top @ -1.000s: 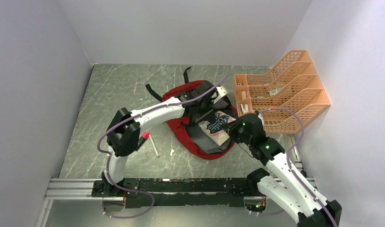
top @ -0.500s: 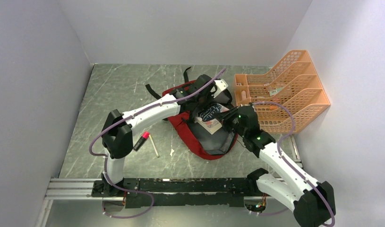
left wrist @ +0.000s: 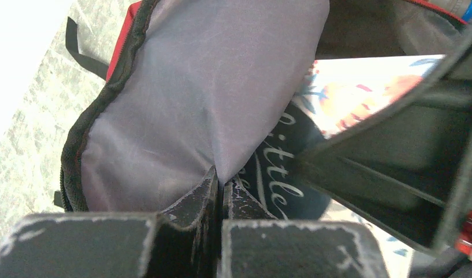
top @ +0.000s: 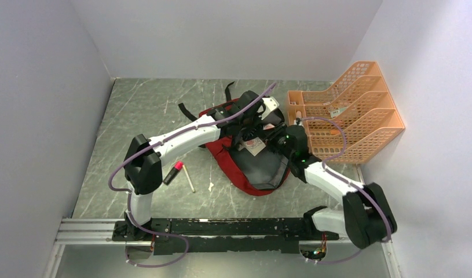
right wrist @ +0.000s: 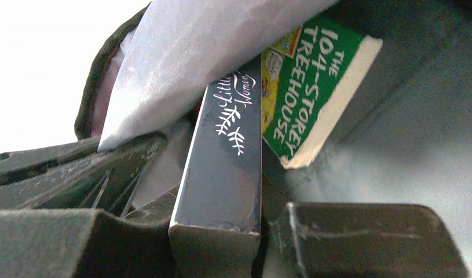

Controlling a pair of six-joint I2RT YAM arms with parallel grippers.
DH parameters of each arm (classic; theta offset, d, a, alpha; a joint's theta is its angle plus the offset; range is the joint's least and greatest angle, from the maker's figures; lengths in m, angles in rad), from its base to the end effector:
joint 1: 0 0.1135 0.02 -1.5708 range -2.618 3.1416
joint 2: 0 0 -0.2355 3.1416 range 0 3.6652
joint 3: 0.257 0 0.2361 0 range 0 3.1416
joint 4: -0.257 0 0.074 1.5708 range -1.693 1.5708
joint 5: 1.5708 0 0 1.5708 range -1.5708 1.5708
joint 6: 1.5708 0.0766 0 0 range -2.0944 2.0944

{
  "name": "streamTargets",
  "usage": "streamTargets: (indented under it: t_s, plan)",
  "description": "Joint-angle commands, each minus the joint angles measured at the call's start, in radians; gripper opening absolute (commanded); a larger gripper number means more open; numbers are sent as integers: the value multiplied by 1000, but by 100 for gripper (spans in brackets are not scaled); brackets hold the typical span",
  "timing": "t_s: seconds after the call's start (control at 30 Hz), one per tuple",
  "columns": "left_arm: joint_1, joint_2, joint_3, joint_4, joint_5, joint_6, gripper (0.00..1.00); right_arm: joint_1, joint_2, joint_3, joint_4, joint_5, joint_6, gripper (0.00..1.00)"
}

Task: Pack the student bag
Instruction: Place the book in the student bag.

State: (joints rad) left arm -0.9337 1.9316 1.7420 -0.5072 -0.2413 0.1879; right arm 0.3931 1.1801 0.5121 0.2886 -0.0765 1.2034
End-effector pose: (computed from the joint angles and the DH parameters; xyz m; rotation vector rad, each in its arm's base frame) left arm 0.2839 -0.3528 0.2545 1.0855 1.9671 -0.1285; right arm 0.2623 0.1151 0.1812 0.7864 1.9733 1.0875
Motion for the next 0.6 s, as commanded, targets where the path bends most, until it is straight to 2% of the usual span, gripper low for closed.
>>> streamTargets:
  t_s: [0.0, 0.3, 0.57]
  plan:
    - [-4, -54, 49, -1, 28, -25, 5, -15, 104, -12, 401, 6, -36, 0]
    - [-5, -33, 68, -16, 50, -39, 5, -16, 461, 24, 854, -51, 50, 0]
    - [-4, -34, 72, -24, 49, -47, 5, -12, 718, 148, 975, -52, 108, 0]
